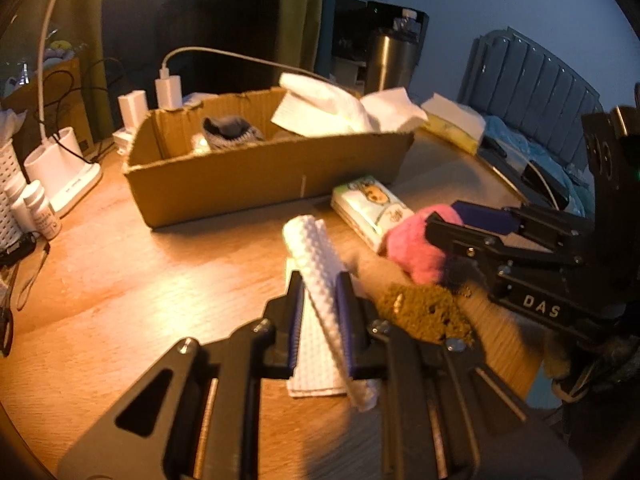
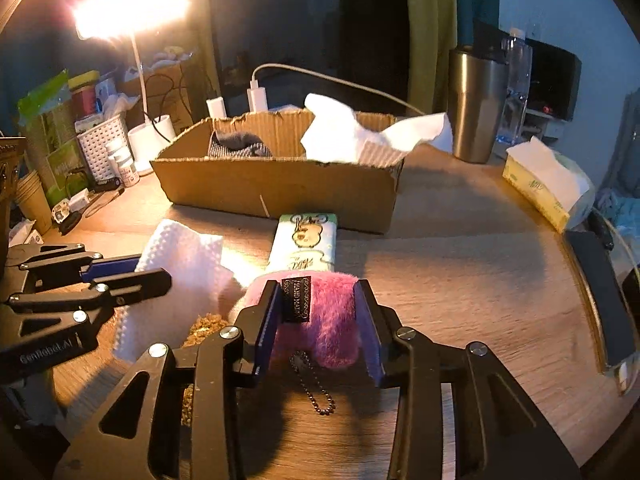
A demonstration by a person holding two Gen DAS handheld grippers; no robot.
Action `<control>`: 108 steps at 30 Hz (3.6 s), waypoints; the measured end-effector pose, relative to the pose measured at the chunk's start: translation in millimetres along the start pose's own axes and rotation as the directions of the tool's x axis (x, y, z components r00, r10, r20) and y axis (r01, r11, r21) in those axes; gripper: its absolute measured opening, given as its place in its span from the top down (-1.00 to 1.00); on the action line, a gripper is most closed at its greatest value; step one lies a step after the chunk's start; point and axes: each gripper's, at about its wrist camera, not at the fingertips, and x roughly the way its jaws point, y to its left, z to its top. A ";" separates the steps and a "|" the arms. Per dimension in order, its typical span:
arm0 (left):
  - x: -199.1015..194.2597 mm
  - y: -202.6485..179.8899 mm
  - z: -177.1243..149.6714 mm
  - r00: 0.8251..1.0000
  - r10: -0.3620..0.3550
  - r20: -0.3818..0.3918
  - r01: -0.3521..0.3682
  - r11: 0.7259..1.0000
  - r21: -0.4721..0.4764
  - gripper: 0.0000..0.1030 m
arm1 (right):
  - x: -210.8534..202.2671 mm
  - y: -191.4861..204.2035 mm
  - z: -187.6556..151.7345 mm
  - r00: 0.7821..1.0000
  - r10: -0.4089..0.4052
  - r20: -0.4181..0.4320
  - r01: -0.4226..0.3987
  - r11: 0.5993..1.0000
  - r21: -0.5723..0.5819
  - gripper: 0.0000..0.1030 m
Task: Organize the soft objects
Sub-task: 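Grasp the white textured cloth roll with the left tool while the right tool grasps the pink plush, then lift and carry the cloth roll with the left tool while the right tool carries the plush over the box, then lower and release the pink plush into the box with the right tool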
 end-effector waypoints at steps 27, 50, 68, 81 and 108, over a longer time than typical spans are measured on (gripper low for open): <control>-64.0 27.9 30.0 0.983 0.054 0.177 -0.047 0.998 -0.044 0.76 | -46.1 9.8 47.6 0.987 -0.004 0.159 0.011 0.999 -0.045 0.25; -106.0 51.2 76.9 0.939 0.074 0.337 -0.069 0.997 -0.028 0.76 | -64.2 29.6 94.7 0.967 0.014 0.255 0.011 0.995 -0.097 0.25; -99.8 68.0 104.1 0.905 0.088 0.417 -0.079 0.996 -0.040 0.76 | -58.7 34.1 126.6 0.942 0.014 0.337 0.023 0.994 -0.106 0.25; -72.5 85.7 113.2 0.901 0.129 0.414 -0.107 0.991 -0.074 0.76 | -41.7 34.1 141.7 0.937 0.021 0.348 0.016 0.995 -0.102 0.25; 57.6 113.4 97.8 0.981 0.159 0.111 -0.148 0.984 -0.101 0.71 | 26.5 6.1 141.0 0.968 0.033 0.248 -0.022 0.999 -0.046 0.25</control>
